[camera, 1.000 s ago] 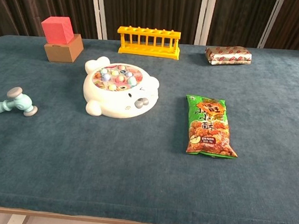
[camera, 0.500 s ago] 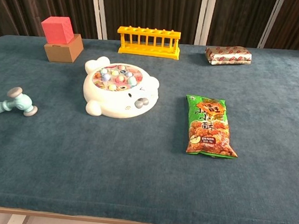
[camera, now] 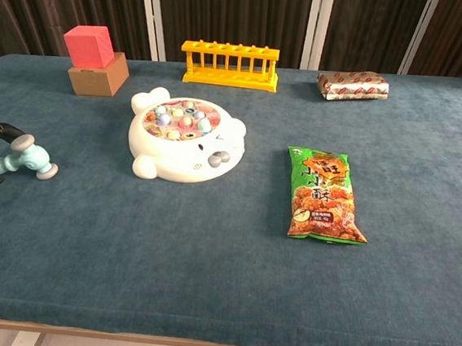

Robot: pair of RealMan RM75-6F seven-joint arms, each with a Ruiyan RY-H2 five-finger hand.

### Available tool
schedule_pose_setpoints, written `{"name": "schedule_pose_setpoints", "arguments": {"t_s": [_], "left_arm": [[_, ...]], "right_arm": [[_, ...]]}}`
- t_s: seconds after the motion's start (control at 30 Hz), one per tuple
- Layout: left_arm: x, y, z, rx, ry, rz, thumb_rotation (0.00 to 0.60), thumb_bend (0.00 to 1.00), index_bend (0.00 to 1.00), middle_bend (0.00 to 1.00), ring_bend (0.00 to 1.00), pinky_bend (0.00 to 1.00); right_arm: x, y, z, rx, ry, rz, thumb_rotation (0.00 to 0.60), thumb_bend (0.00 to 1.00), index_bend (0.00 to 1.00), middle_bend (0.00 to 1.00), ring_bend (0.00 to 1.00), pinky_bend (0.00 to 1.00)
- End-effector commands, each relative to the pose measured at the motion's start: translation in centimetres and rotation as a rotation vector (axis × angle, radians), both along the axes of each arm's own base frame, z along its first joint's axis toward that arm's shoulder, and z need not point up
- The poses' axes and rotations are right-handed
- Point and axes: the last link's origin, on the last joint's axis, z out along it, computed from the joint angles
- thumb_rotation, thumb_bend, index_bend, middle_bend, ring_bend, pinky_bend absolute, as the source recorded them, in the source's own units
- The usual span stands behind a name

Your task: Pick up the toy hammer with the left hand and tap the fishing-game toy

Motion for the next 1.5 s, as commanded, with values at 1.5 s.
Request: {"name": "schedule_pose_setpoints", "arguments": {"t_s": [1.5], "left_arm": [[-0.1,1.9,-2.1,0.114,0.222,-0.044,0.600,0.43,0.52,0.50,0.33,0.07]], "right_arm": [[0.0,0.1,-0.1,0.038,-0.010,0.006,0.600,0.15,0.00,0.00,0.00,0.00]]}}
